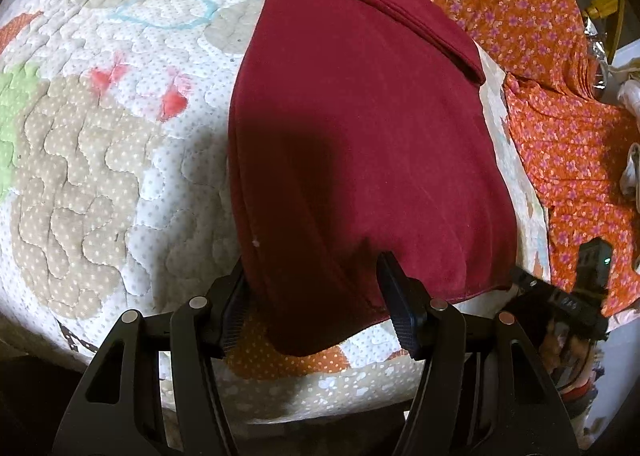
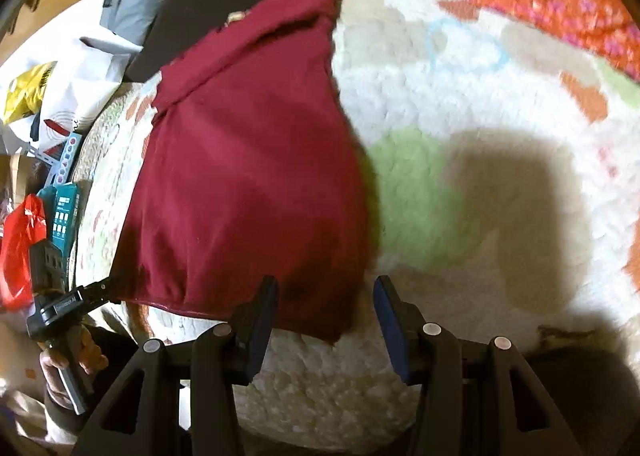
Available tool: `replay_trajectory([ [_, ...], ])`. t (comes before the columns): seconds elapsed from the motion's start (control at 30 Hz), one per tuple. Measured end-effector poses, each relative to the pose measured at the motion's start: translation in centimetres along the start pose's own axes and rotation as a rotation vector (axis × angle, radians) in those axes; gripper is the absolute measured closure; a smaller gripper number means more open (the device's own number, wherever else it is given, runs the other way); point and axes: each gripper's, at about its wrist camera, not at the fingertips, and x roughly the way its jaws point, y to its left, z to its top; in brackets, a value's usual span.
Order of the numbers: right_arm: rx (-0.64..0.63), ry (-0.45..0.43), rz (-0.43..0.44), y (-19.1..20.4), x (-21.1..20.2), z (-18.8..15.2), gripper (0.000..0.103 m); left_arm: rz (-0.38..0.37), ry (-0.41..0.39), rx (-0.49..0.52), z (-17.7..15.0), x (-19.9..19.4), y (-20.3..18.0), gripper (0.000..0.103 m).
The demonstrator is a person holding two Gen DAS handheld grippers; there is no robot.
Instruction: Fold small clothes
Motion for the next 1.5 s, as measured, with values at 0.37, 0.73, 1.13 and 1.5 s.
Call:
replay_trajectory([
  [0.37,-0.048,-0.1,0.154,1.4,-0.4,-0.6,0.091,0.007,-0.055,-0.044,0.5,-0.9,0.2,0.091],
  [0.73,-0.048,-0.311,0.317,2.5,-5.8,4.5,0.092,-0.035,-0.167,-0.009,4.3,-5.1,-1.5,0.092],
  [1.13,-0.085,-0.397,0.313,5.4,-6.4,9.9,0.093,0.04,-0.23,0.044,9.8,-6.4,-3.1,0.092],
  [1.5,-0.097,-0.438,0.282,6.0,-6.0,14.4,0.093,0.072,-0.267,0.055,15.0,-6.4,-4.4,0.092],
])
